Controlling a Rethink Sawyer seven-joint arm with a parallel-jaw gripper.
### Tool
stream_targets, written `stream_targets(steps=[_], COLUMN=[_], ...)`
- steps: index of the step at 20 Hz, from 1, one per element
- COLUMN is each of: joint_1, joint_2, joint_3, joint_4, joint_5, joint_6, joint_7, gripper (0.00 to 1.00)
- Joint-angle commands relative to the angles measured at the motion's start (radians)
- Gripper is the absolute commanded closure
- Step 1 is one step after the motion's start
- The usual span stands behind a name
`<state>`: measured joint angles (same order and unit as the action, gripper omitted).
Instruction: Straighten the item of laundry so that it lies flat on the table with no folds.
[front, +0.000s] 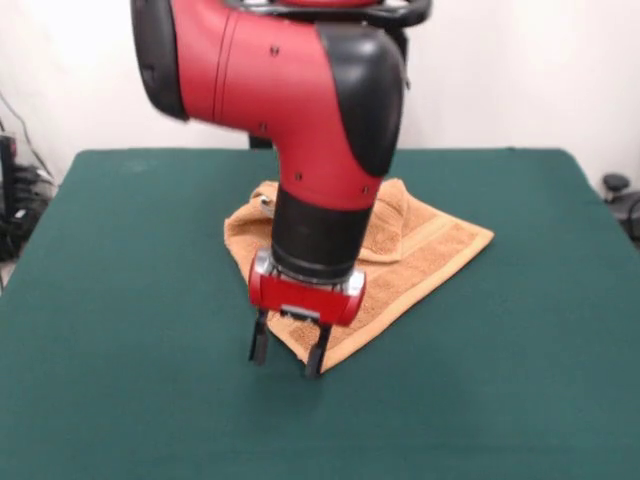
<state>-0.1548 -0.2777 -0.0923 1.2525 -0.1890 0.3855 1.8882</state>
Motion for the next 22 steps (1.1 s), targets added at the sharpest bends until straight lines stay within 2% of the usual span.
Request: stream_targets(steps=[1,10,22], joint_1=[-0.018,-0.065,-0.006], joint_2=[0.097,0.100,0.049], joint_3=[0.138,0.198,0.195], joint_4=[-0.049,-0.060,-0.005], joint_5=[-0.077,-0.106,-0.058], joint_6=[-0.049,0.002,0.078], joint_7=[-0.058,-0.107,0.009], gripper=[0.00,0.00,0.00])
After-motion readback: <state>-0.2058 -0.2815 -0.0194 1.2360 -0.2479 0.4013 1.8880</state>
